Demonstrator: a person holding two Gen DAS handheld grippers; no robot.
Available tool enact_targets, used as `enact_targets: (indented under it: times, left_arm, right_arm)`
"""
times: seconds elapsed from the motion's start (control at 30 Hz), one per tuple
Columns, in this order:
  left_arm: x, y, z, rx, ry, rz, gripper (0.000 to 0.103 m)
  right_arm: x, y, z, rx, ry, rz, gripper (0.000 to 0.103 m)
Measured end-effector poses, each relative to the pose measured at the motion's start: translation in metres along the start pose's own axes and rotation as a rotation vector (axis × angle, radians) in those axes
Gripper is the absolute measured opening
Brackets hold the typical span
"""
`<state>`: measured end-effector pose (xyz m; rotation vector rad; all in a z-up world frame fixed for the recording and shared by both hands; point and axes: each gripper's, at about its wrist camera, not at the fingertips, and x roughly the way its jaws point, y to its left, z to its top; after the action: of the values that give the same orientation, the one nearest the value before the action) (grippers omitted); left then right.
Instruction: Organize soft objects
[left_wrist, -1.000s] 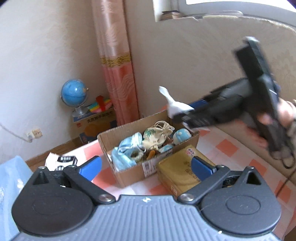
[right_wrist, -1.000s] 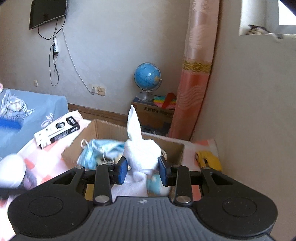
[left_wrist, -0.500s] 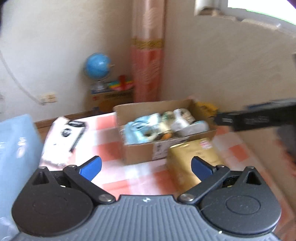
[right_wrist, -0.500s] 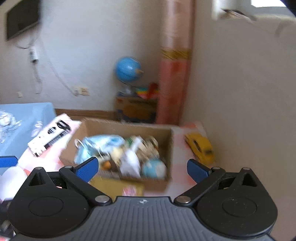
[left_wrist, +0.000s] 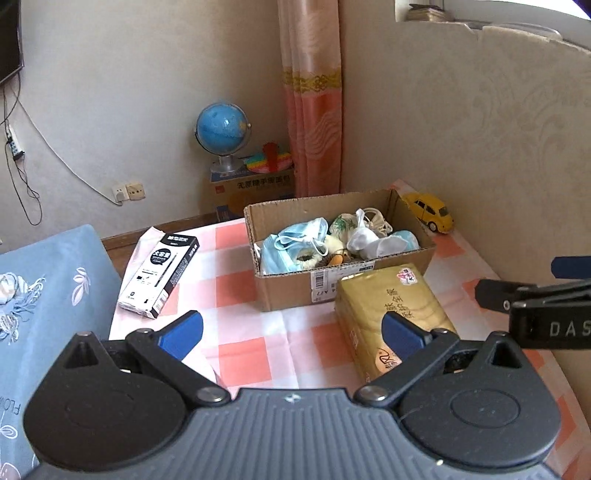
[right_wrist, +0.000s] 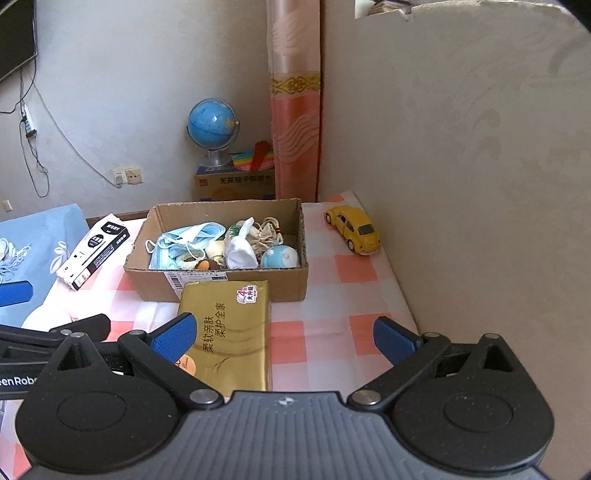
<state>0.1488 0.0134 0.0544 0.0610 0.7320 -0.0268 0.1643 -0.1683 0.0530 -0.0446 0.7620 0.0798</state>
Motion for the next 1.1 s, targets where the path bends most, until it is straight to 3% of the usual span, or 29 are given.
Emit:
enact_targets:
  times: [1.1]
  left_arm:
    - [-0.013, -0.006, 0.002, 0.004, -0.004, 0.009, 0.103]
  right_arm:
    - [-0.016, -0.004, 0.0, 0.014, -0.037, -0.016, 0.103]
